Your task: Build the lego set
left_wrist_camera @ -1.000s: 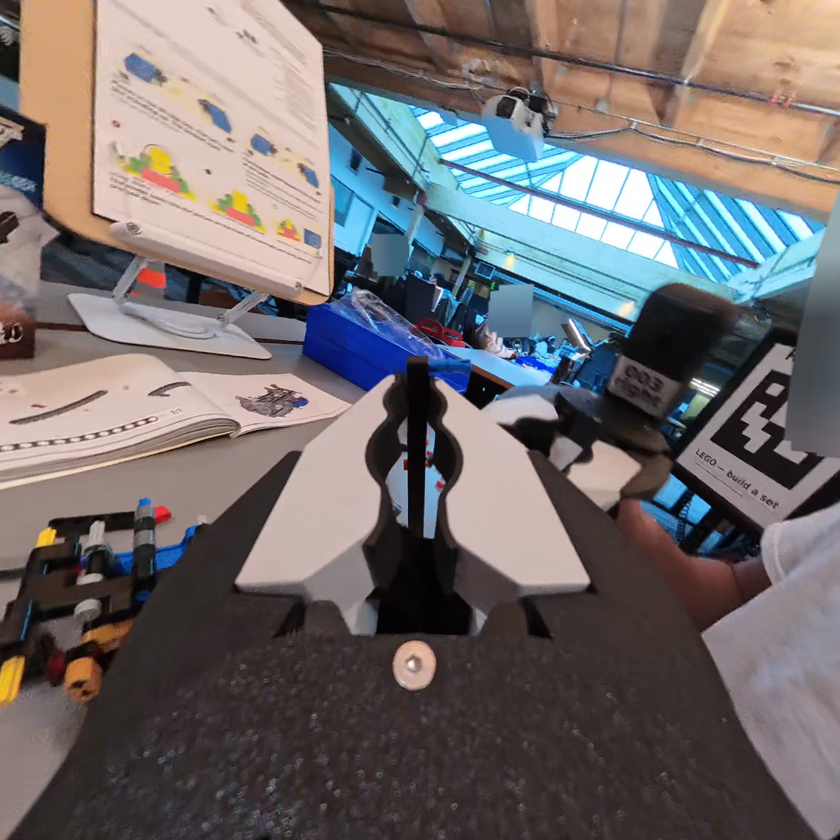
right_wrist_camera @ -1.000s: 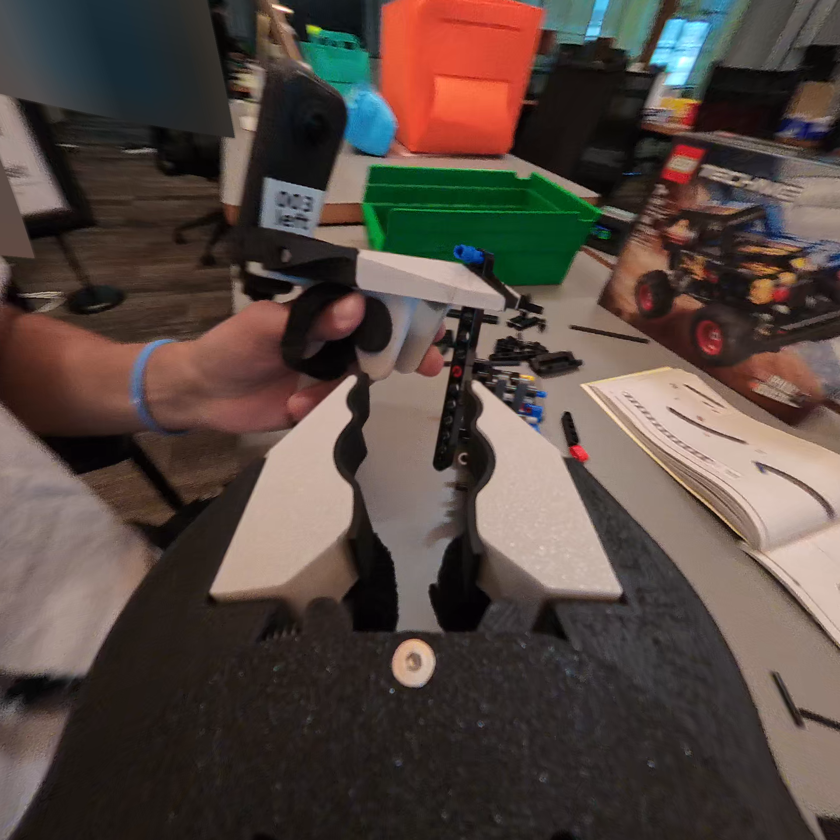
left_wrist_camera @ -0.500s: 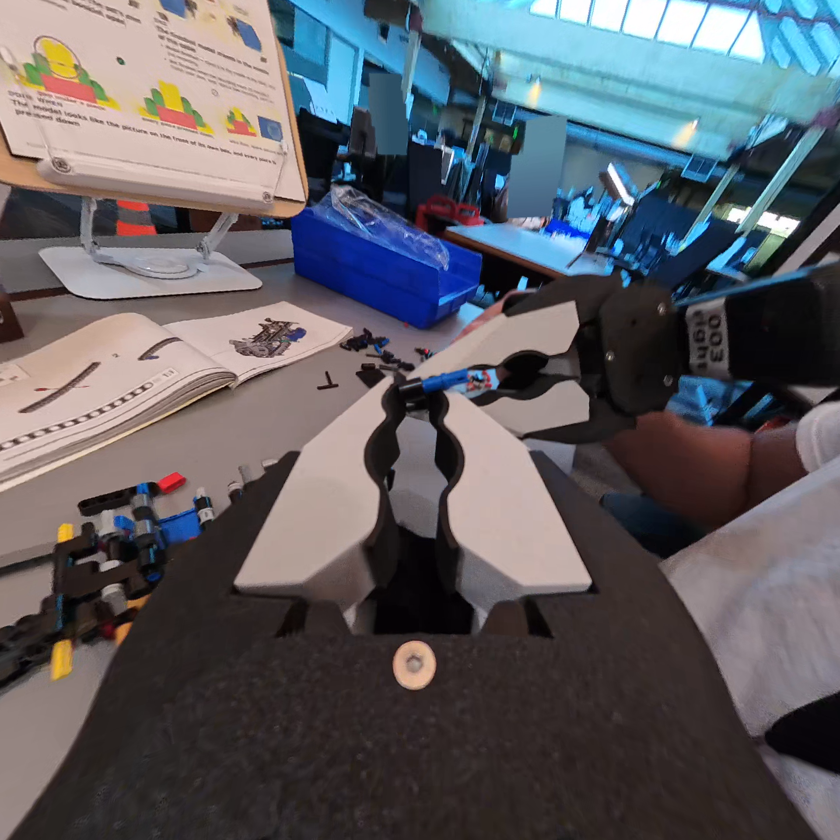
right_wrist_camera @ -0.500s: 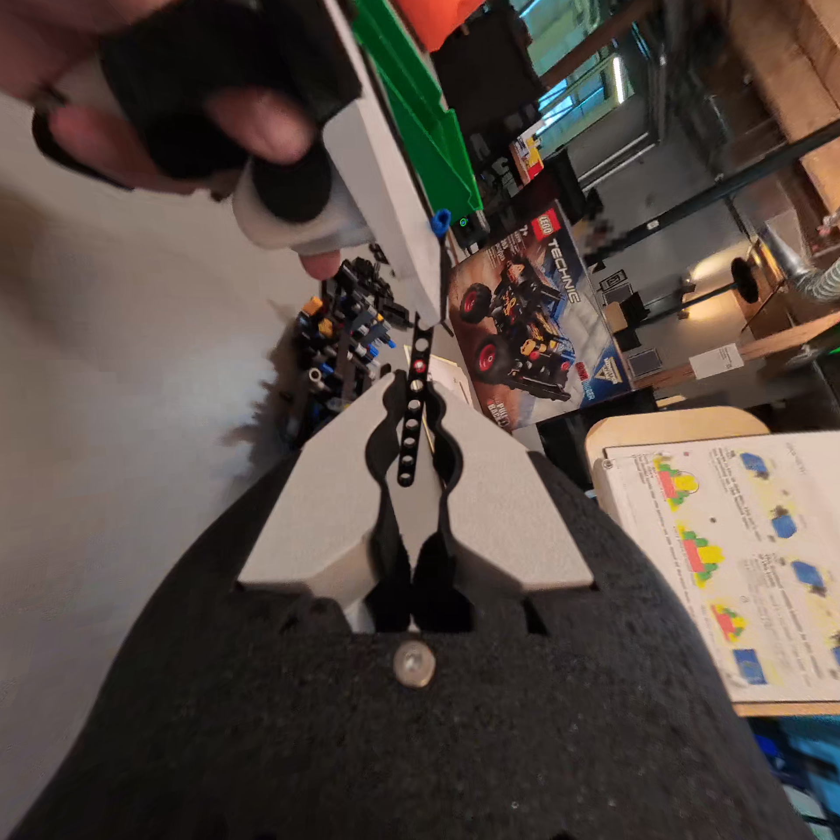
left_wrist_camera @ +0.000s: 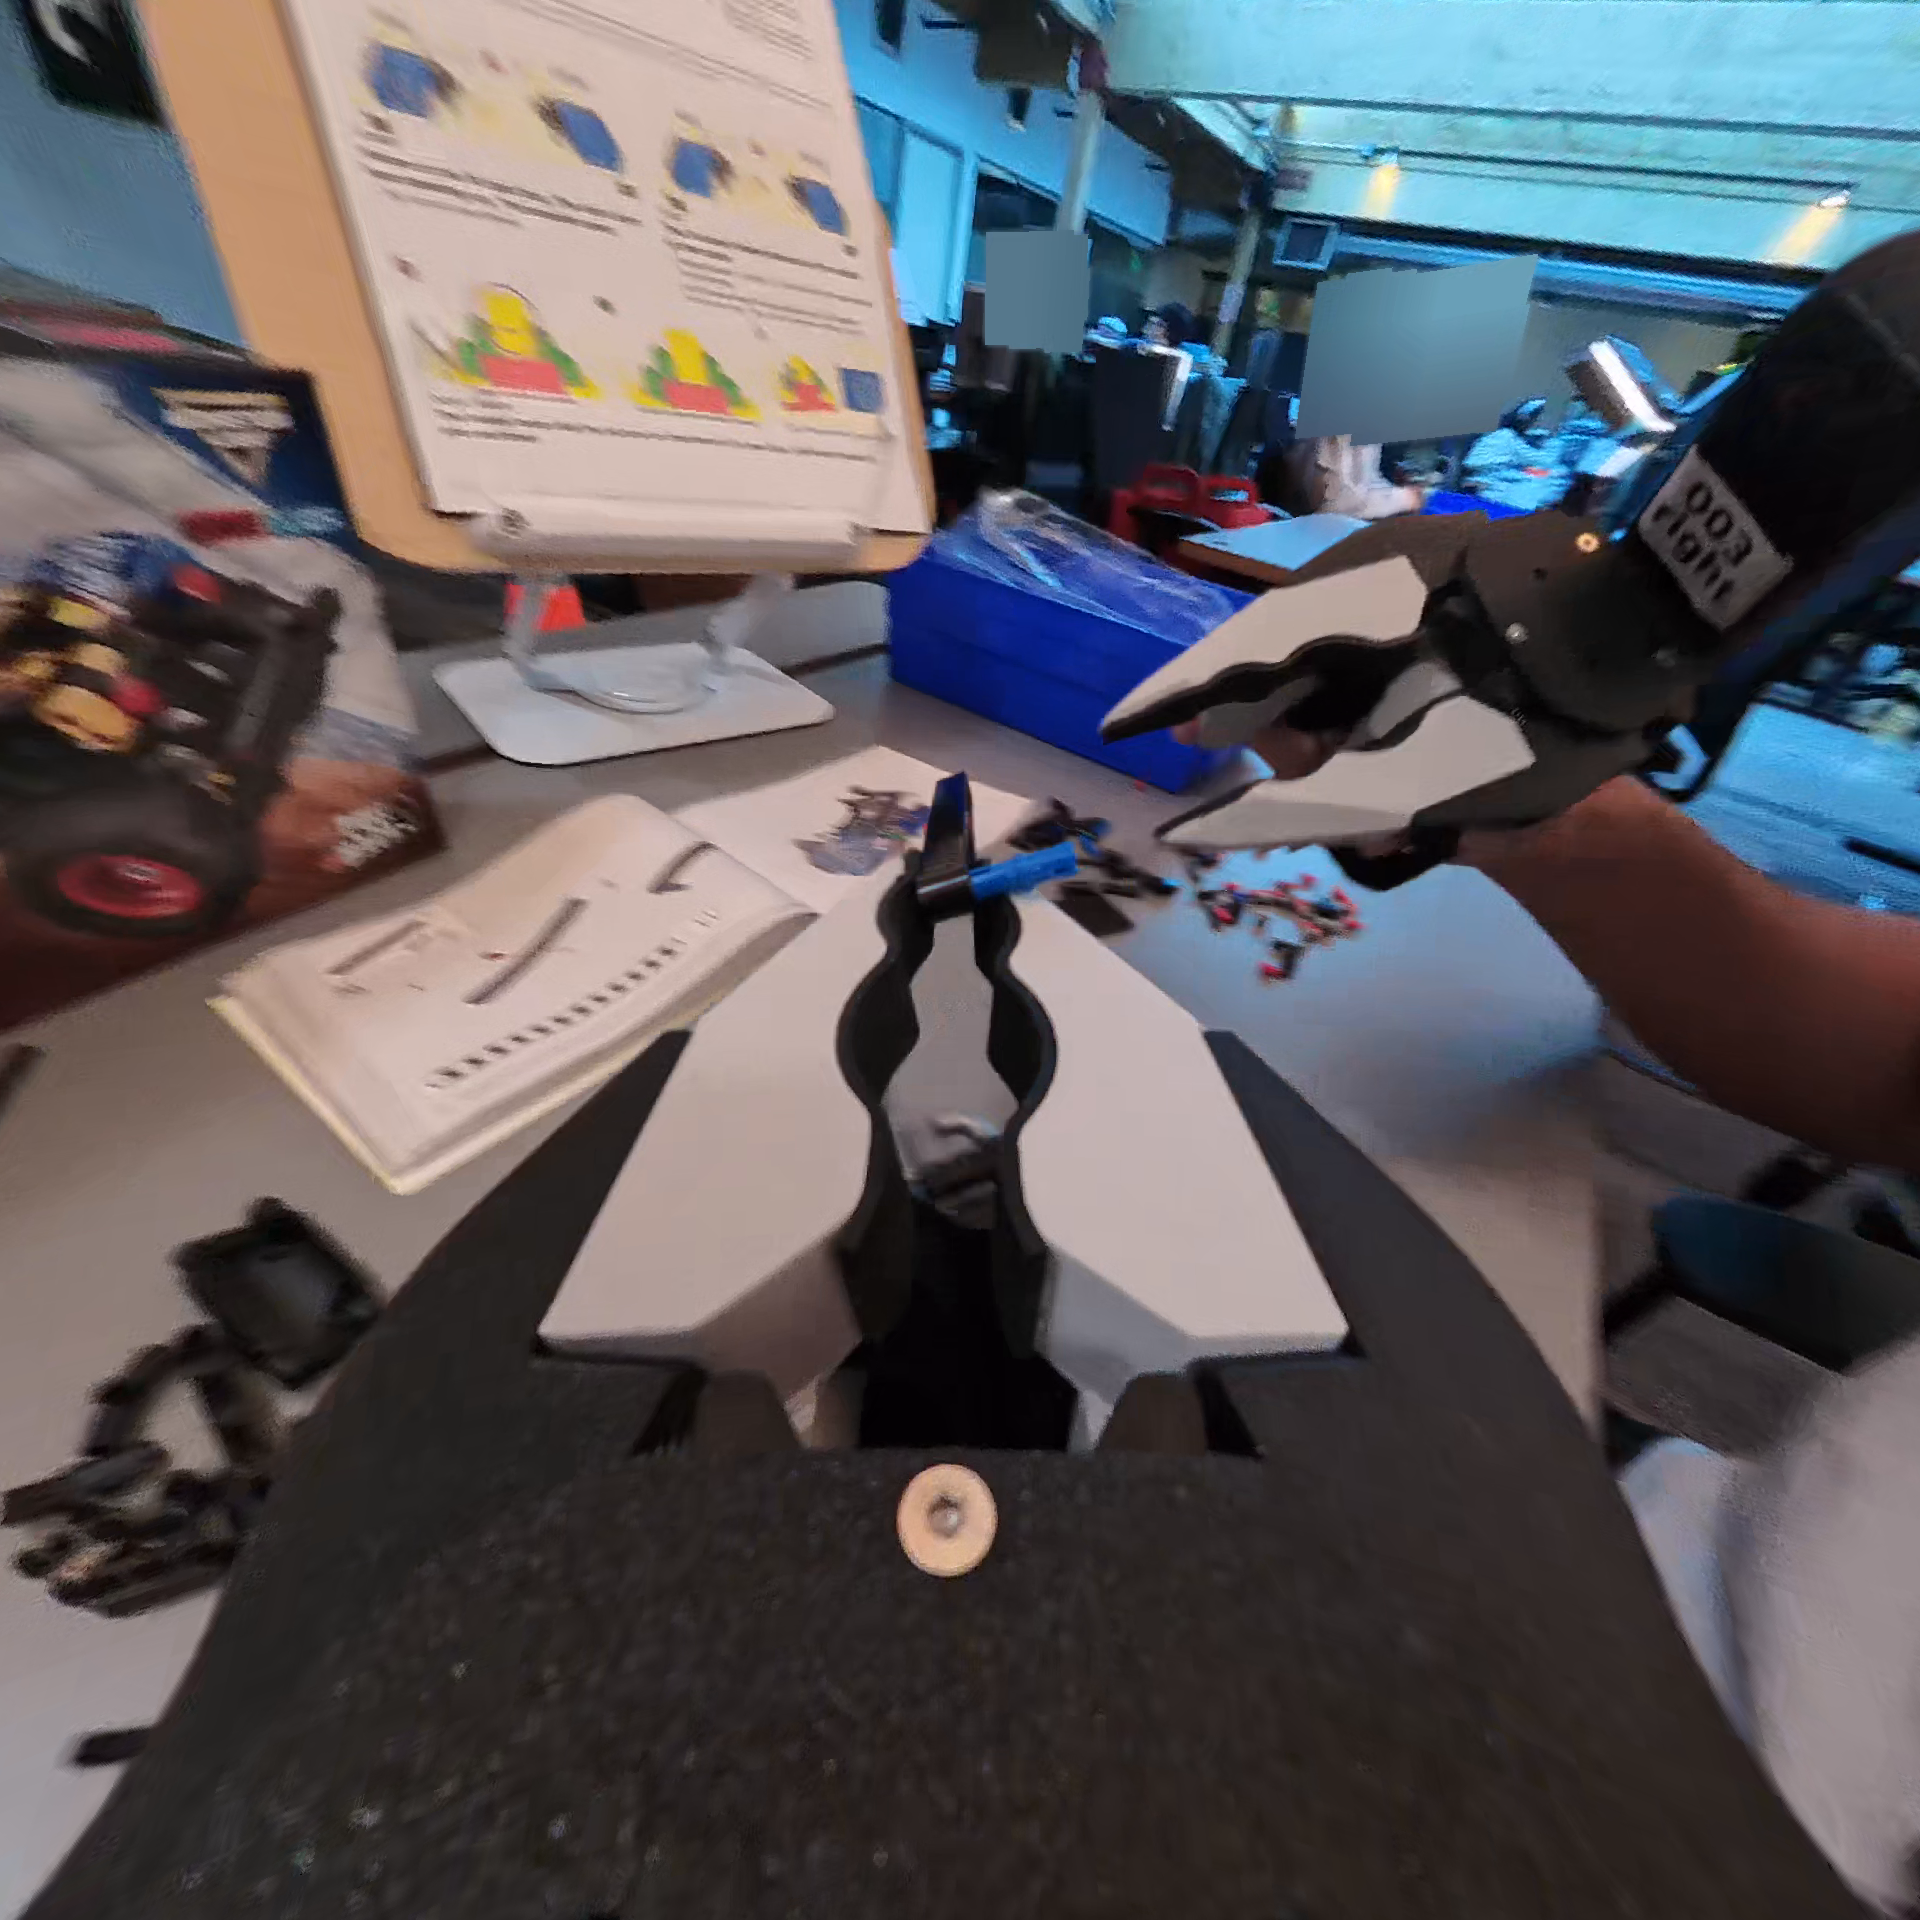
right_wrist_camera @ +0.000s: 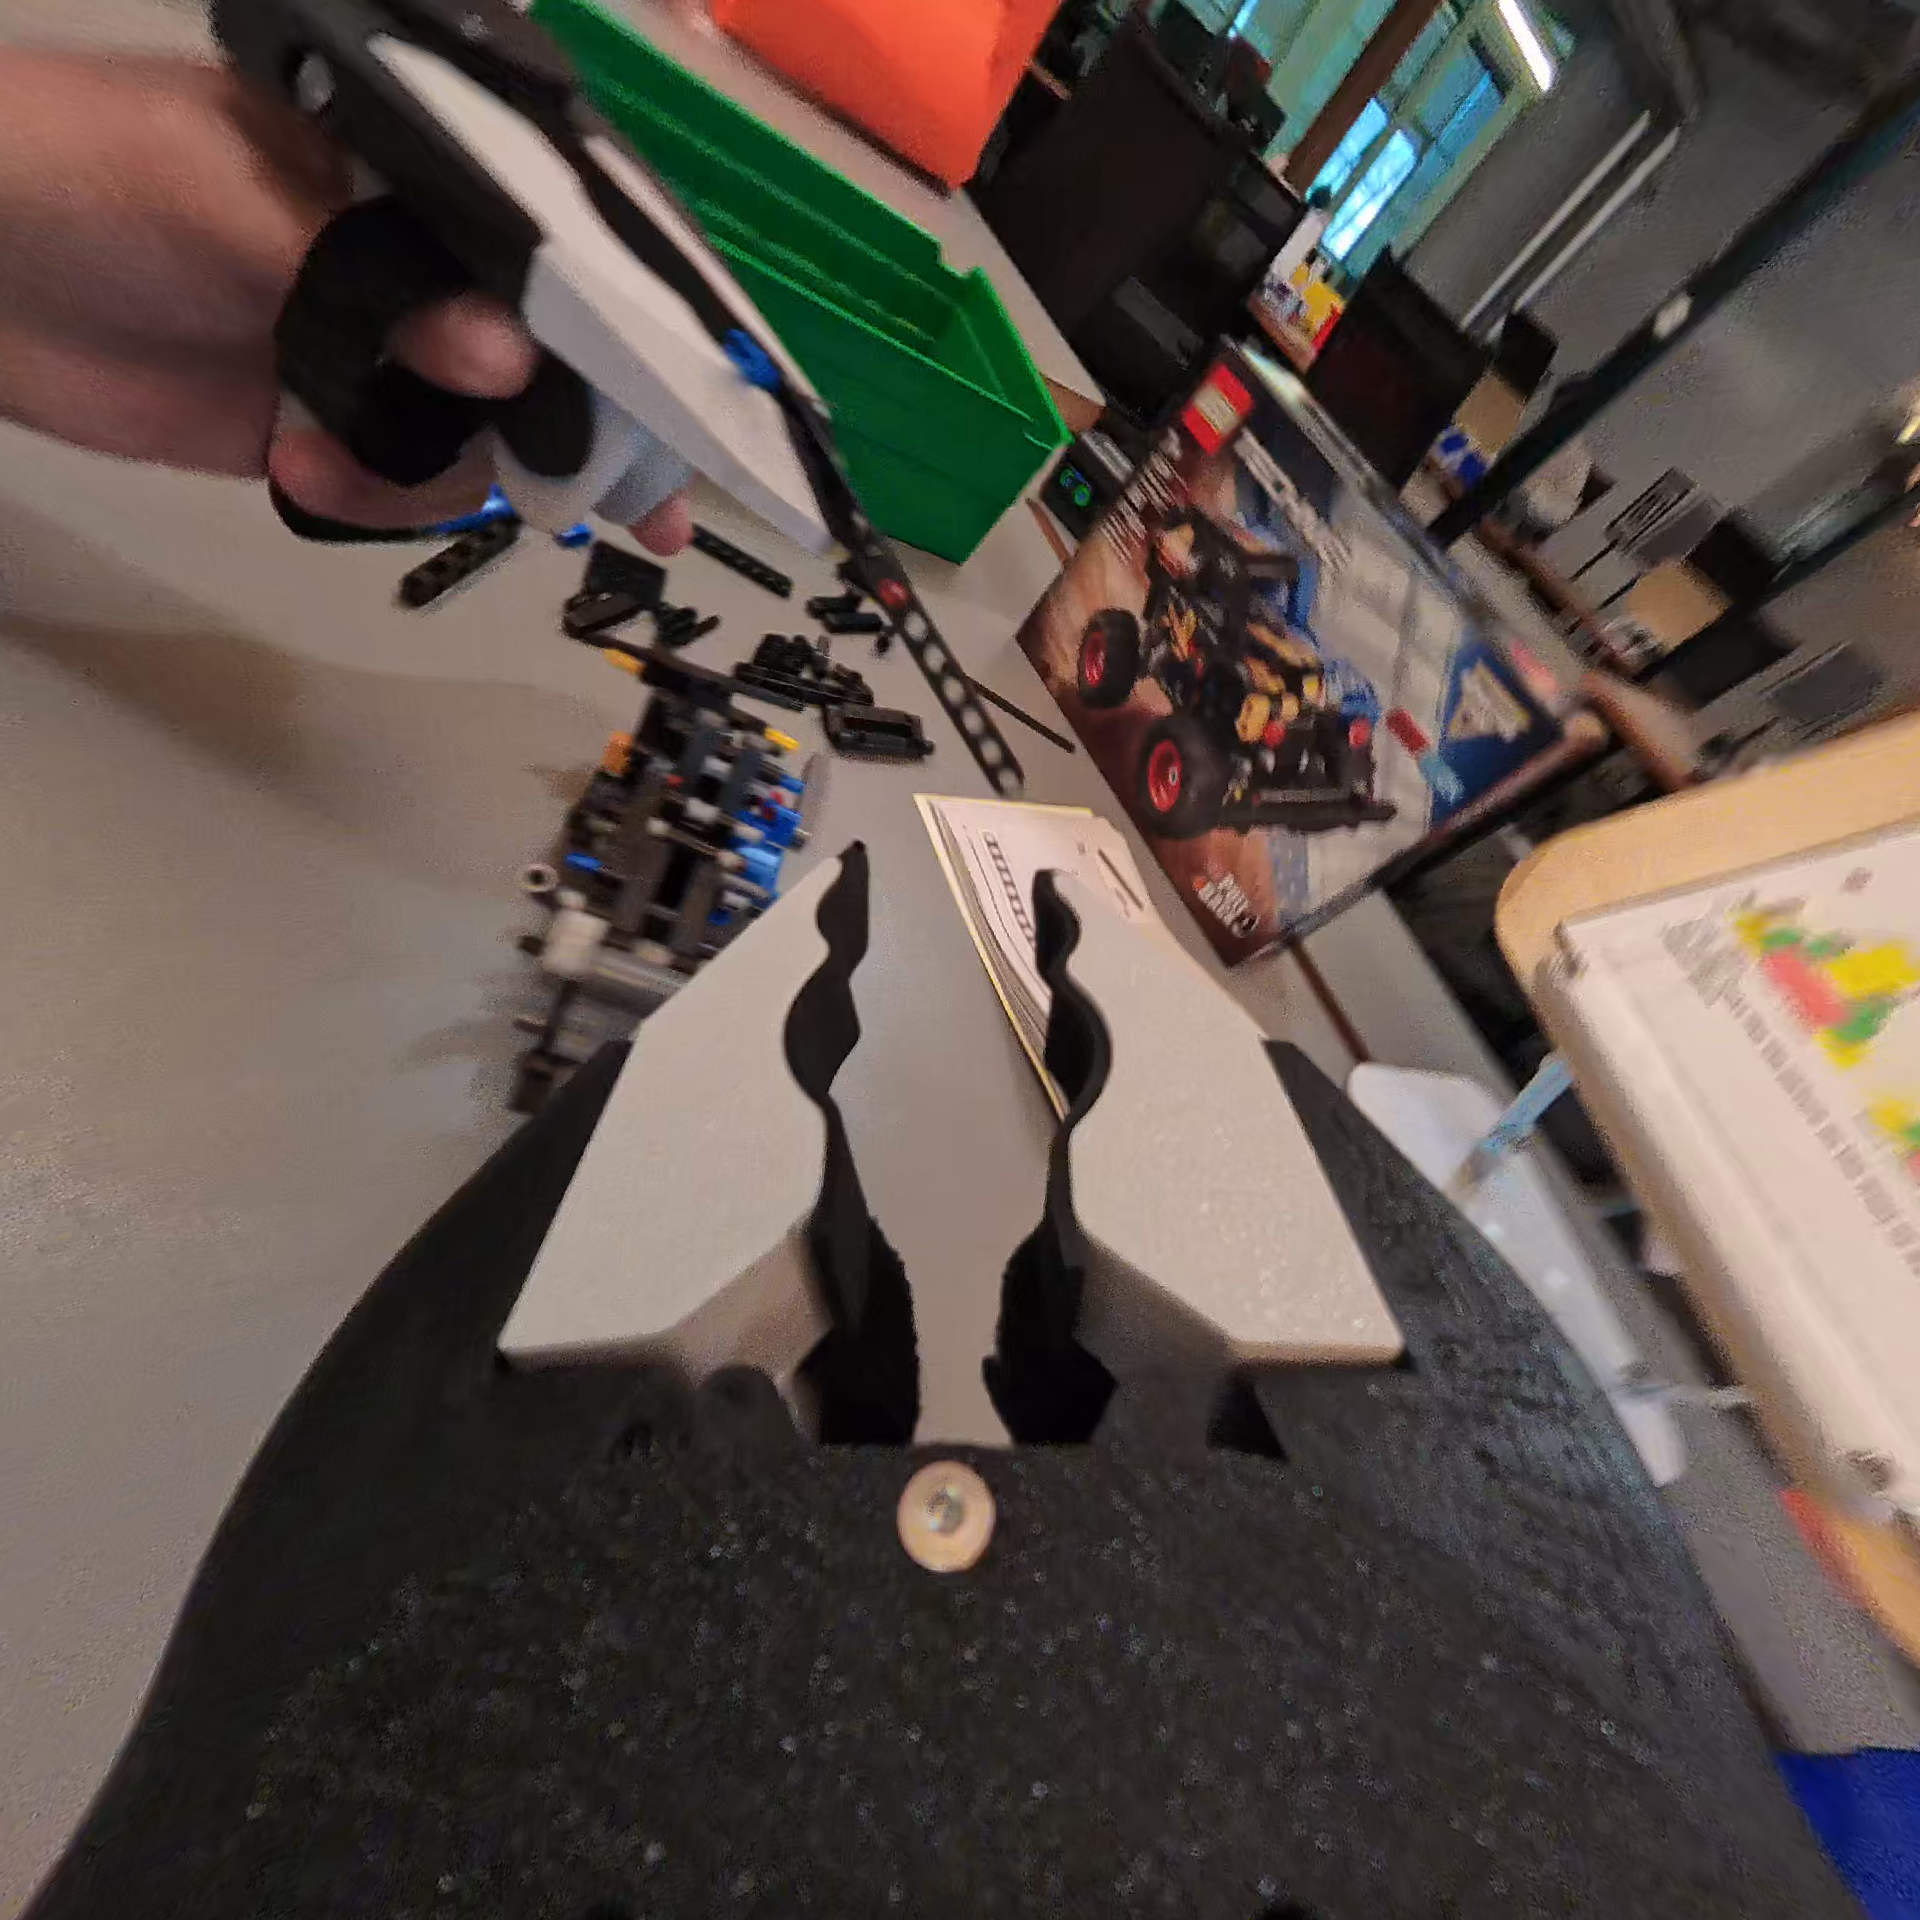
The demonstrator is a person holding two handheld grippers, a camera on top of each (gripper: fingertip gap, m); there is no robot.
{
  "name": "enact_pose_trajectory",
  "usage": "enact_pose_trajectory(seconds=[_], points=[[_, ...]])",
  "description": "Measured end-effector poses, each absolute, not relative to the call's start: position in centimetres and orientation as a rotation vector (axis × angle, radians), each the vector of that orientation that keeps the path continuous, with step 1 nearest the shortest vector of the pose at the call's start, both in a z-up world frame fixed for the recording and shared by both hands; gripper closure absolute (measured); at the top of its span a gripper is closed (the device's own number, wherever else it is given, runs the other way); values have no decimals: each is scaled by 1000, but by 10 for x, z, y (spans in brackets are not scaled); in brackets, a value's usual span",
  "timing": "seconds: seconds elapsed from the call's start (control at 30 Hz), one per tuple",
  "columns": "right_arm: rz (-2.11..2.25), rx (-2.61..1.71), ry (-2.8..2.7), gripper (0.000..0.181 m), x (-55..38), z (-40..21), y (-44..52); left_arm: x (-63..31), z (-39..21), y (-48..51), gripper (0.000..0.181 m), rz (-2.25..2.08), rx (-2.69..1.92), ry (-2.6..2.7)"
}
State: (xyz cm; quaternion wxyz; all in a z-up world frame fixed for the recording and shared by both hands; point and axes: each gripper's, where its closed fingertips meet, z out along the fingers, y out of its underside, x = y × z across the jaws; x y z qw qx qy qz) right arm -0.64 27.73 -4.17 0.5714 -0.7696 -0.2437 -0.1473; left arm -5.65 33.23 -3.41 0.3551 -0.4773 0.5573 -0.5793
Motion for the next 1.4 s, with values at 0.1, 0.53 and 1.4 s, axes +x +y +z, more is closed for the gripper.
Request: enact_pose_trajectory(seconds=[0.1, 0.53, 1.4], points=[[-140, -1871, -312, 150, 59, -58, 288, -28, -43, 367, 175, -1345, -1226, 1426], [-38, -2041, 61, 150, 135, -131, 284, -5, -85, 420, 176, -1156, -1323, 1486], [-253, -2315, 333, 143, 216, -168, 226, -12, -85, 417, 176, -1157, -1275, 1524]])
